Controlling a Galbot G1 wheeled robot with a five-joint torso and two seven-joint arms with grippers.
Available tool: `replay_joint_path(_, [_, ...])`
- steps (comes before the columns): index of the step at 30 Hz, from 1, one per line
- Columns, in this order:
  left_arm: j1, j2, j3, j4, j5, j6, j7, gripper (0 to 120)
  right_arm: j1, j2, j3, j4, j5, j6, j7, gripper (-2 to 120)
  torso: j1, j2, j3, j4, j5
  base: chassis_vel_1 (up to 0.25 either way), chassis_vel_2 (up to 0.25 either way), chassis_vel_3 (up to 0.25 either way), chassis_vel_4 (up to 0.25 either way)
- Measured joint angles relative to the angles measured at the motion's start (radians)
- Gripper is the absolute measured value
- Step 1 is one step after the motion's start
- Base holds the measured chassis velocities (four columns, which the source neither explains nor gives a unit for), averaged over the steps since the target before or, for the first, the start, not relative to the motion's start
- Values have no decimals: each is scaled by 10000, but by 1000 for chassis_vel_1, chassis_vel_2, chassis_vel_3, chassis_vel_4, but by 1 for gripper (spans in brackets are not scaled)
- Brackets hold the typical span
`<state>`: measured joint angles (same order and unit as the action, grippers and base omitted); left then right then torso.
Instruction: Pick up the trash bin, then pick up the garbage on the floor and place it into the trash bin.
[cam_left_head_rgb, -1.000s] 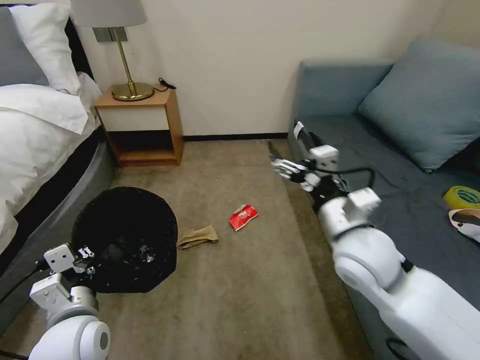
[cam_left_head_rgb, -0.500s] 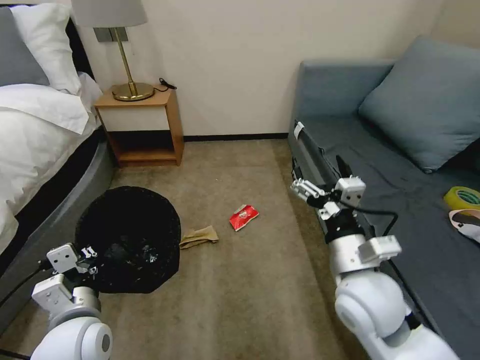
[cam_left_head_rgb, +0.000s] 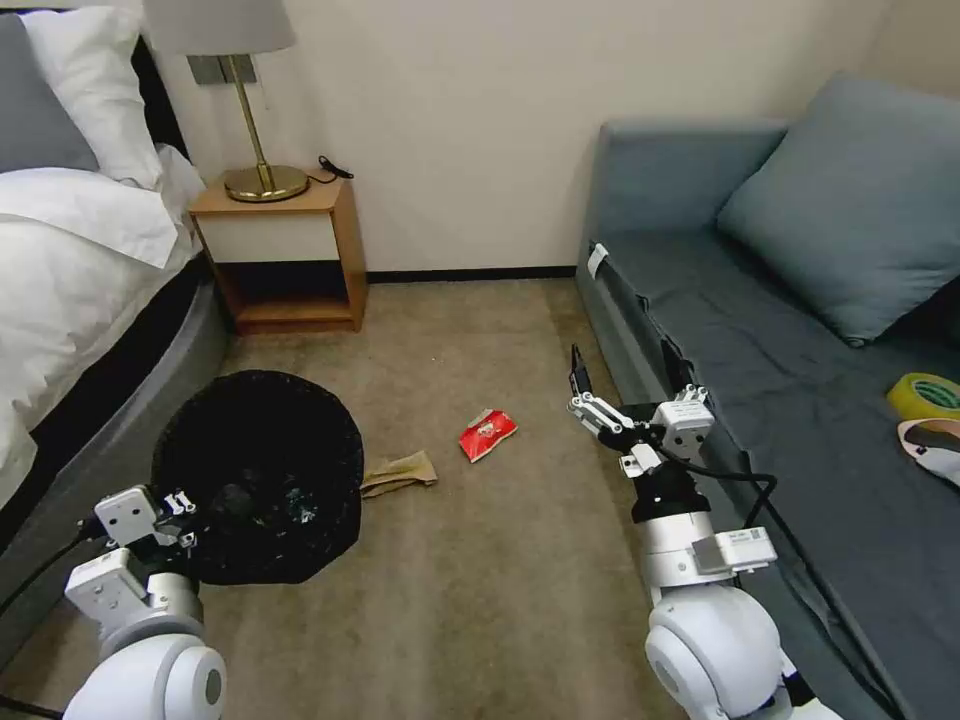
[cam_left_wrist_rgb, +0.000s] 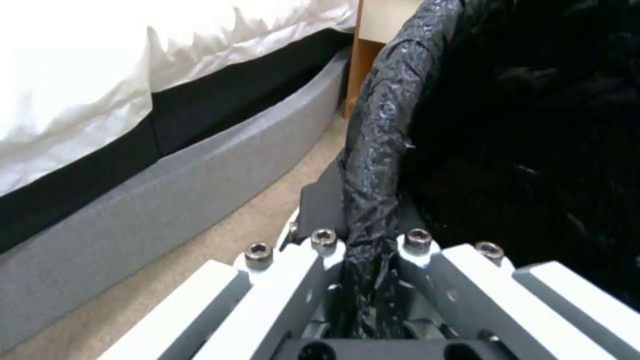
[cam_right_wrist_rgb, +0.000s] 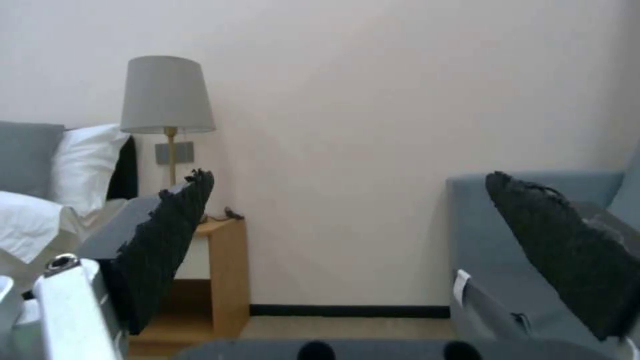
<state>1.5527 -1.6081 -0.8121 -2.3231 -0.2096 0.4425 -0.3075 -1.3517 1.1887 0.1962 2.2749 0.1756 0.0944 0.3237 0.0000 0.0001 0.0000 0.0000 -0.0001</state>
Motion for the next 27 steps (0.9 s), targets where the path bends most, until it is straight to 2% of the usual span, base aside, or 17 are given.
replay_joint_path(17, [22,0,-75,-39,-33,-47,4,3,19,44,-135,-147,53,133,-223,100,-1,0,0,0,1,0,0,0,0])
replay_joint_path(27, [8,0,-119,-46,-60,-44,-5,3,70,55,-180,-218,75,139,-229,100,0,0,1,0,2,-83,91,79,-75])
